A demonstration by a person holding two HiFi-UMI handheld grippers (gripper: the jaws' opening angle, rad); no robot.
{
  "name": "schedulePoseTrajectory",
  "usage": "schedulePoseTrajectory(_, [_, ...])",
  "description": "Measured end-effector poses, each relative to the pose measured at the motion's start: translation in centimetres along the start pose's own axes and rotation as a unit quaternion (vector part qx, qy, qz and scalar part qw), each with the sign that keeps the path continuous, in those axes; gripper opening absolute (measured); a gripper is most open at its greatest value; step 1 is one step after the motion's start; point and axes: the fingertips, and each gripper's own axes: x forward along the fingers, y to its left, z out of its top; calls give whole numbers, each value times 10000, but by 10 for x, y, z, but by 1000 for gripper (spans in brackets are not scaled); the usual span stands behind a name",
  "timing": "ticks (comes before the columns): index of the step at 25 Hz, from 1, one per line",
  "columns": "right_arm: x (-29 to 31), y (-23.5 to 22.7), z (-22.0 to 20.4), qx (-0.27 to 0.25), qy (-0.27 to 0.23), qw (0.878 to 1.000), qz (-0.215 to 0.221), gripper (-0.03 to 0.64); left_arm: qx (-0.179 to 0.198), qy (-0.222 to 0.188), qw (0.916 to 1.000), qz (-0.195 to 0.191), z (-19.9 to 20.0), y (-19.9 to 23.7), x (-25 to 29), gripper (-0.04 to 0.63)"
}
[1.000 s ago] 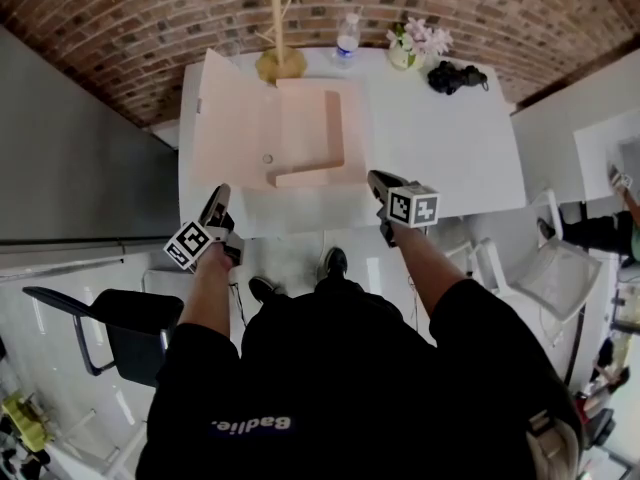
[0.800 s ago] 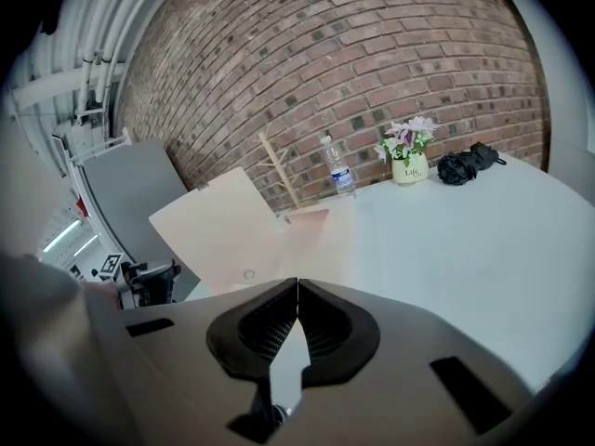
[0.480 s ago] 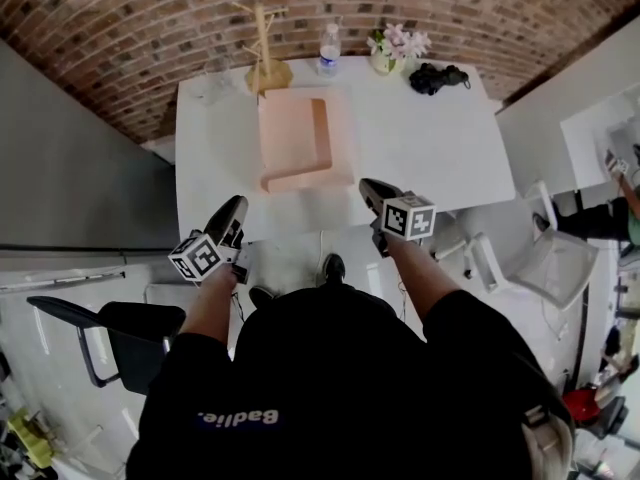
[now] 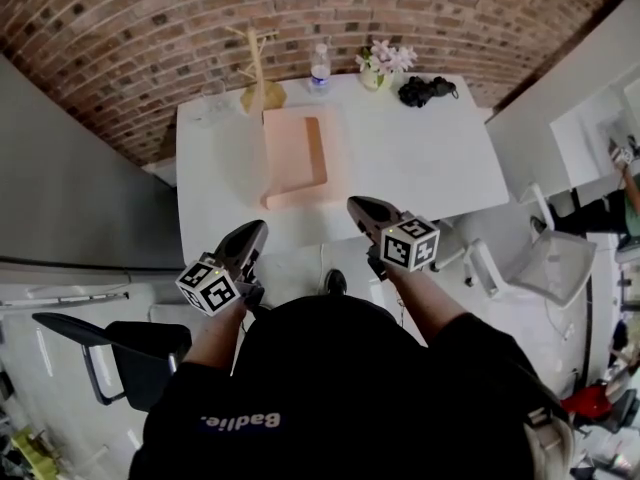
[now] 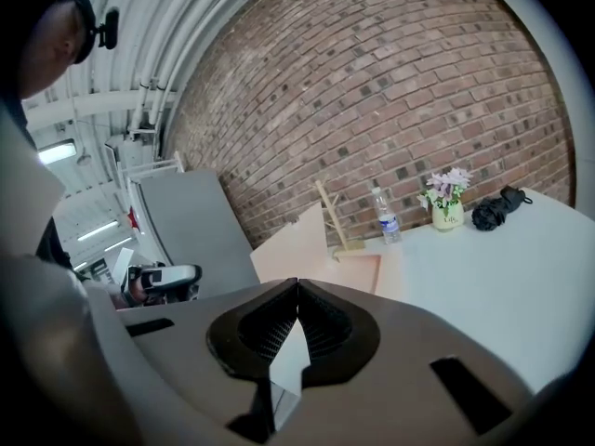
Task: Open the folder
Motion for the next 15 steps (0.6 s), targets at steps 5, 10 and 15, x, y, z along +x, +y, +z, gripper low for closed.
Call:
schedulePoseTrajectory(5, [-6, 35, 28, -467, -185, 9982, 314, 29, 378, 238, 9989, 112, 11, -21, 3, 3])
schedulePoseTrajectory(10, [-8, 71, 41, -768, -329, 9944, 653, 29, 614, 219, 9979, 58, 25, -42, -1, 3])
schedulePoseTrajectory(15, [-10, 100, 49, -1026, -369, 9897, 924, 29, 723, 103, 9973, -33, 34, -62, -6, 3])
